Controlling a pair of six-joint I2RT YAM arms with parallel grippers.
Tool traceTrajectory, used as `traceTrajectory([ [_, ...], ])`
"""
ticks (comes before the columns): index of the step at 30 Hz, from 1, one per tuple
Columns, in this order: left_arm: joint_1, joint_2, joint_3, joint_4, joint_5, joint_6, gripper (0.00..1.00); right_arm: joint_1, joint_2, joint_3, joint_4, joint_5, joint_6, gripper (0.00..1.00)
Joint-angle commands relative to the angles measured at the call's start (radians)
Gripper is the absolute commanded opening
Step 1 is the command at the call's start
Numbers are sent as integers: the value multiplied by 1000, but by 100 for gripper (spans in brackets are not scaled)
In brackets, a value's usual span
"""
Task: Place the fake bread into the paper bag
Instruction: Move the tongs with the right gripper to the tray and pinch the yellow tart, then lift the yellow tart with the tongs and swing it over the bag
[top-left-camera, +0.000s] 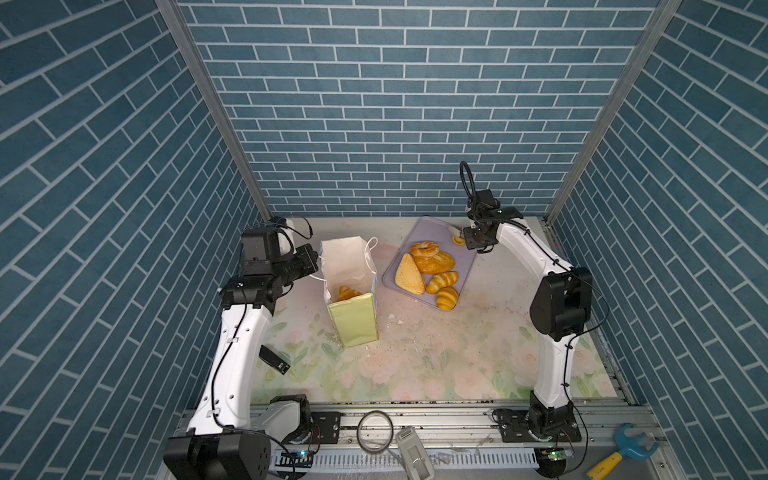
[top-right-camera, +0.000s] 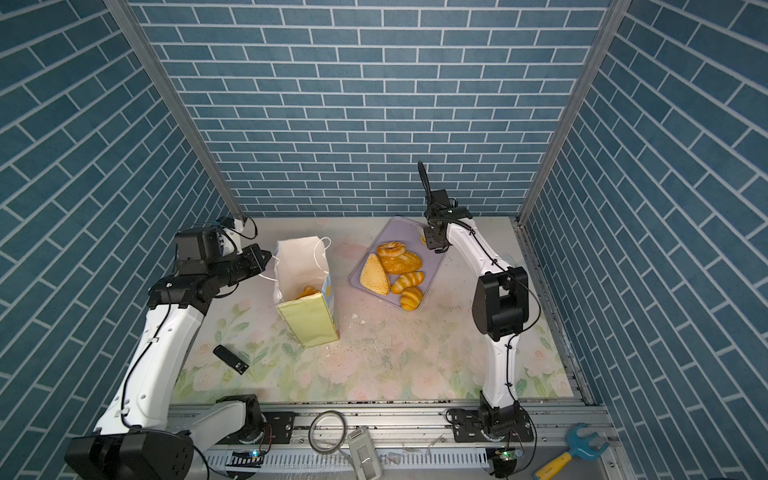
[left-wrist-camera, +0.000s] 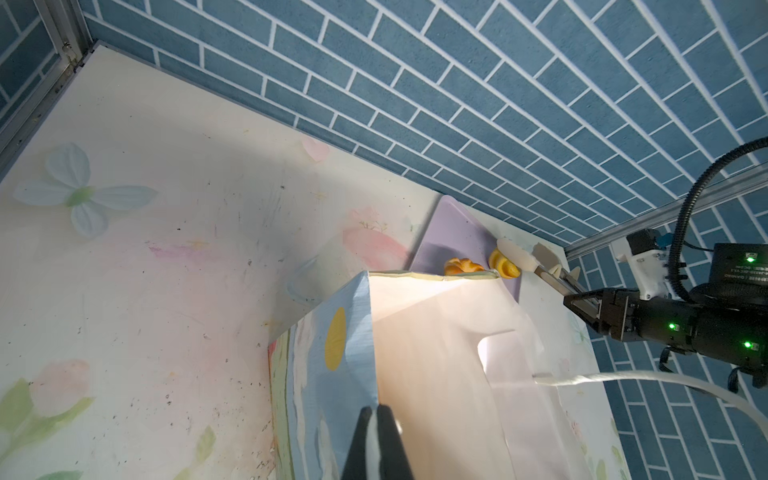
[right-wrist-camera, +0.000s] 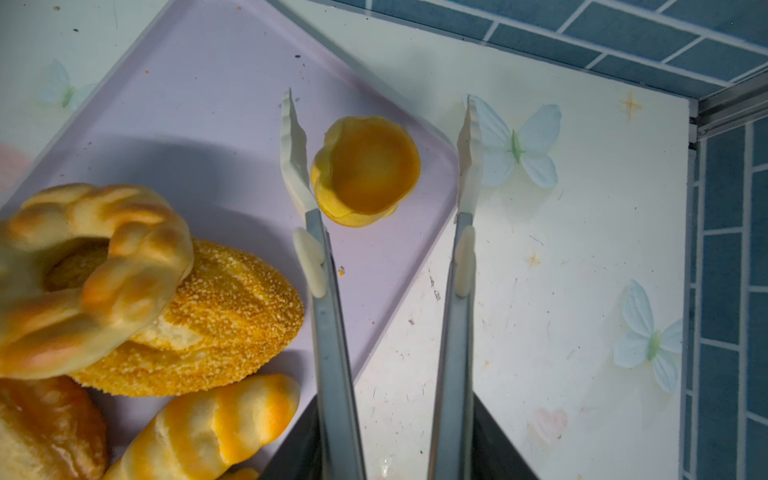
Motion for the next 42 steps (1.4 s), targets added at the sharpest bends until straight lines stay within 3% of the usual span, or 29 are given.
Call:
traceTrajectory([
  [1,-4,5,32,-19,-21,20,2,-4,36,60,11,-26,41,50],
  [11,-4,13,41,-34,-28,27,2,-8,99,98,-37,-37,68,51],
  [16,-4,4,37,-31,-28,27,2,-9,91,55,-30,-26,63,44],
  [27,-4,-15,18,-1,-1,8,2,-8,-60,-63,-17,-109,60,28],
  [42,-4,-40,-25,30,20,-23,3,-7,-372,-261,42,-288,77,23],
])
